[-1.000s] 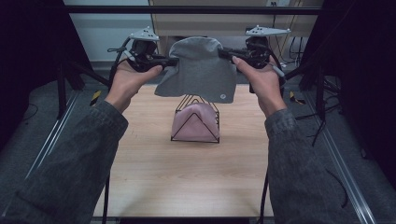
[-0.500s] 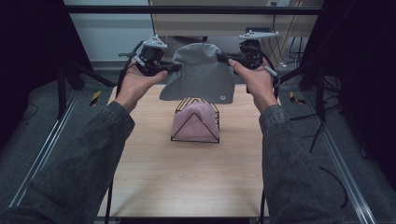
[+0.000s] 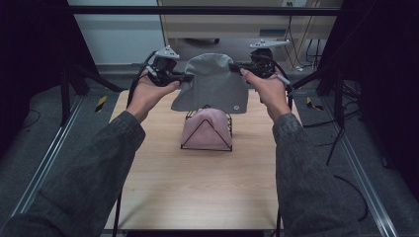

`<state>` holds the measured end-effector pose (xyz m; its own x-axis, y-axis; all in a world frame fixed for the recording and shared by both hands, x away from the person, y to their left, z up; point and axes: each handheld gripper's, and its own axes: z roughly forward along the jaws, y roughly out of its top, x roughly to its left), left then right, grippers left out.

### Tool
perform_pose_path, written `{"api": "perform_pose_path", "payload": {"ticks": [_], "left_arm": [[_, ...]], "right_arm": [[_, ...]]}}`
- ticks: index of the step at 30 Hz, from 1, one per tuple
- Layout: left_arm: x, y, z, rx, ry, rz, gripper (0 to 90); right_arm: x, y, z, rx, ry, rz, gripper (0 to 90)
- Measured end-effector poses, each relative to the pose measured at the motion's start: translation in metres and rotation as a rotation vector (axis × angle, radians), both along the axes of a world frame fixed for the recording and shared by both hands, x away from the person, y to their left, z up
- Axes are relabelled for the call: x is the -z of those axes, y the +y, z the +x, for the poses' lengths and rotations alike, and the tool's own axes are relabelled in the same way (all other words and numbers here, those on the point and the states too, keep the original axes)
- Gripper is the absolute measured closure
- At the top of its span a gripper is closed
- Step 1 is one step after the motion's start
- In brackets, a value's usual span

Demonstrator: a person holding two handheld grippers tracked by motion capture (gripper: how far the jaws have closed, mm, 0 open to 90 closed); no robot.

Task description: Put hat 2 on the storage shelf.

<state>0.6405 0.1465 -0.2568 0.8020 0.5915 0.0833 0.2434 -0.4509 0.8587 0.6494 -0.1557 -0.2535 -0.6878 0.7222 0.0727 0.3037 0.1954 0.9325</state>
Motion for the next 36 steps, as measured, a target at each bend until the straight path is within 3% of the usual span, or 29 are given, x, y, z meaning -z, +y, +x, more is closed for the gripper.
{"api": "perform_pose_path", "payload": {"ticks": [12, 24, 36], "left_arm": [[0.020, 0.000, 0.003, 0.007, 0.005, 0.014, 87.7], [0.027, 0.000, 0.001, 0.007, 0.016, 0.022, 87.7], [0.033, 0.003, -0.001, -0.011, 0.016, 0.006, 87.7]], "right_arm": [[0.024, -0.001, -0.002, -0.008, 0.027, -0.002, 85.8], [0.035, -0.002, -0.006, -0.016, 0.040, -0.006, 85.7], [0.035, -0.001, -0.009, -0.018, 0.036, -0.015, 85.7]]}}
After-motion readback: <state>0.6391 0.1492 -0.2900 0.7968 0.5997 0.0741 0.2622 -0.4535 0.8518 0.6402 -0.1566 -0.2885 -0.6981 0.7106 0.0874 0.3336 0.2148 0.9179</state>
